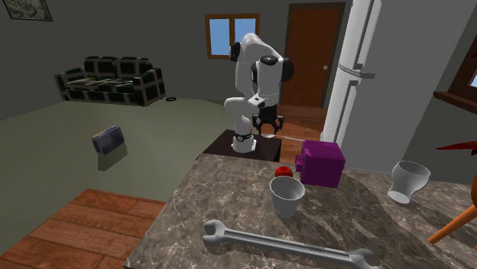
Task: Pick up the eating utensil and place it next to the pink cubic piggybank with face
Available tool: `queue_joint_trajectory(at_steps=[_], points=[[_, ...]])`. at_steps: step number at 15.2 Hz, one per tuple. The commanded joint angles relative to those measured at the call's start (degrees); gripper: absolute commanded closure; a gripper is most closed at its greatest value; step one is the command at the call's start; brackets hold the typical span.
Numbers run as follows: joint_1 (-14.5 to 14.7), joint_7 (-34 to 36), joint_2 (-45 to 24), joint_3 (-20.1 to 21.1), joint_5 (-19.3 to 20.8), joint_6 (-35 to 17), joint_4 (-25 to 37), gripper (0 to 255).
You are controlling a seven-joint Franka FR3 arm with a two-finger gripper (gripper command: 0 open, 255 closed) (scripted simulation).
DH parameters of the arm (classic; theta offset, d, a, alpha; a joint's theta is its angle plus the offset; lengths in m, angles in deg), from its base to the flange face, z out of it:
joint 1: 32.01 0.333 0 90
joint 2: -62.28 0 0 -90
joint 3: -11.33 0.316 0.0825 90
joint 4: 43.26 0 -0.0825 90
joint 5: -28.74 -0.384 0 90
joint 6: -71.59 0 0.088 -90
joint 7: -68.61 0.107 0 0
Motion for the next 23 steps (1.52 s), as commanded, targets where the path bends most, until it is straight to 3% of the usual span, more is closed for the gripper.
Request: queue_joint_trajectory(at_steps=[1, 23], points=[[0.0, -0.1, -0.2, 0.1, -0.1, -1.5, -1.2, 255], [0.4, -0.9, -6.8, 1.3, -0.3, -19.3, -12.6, 255]])
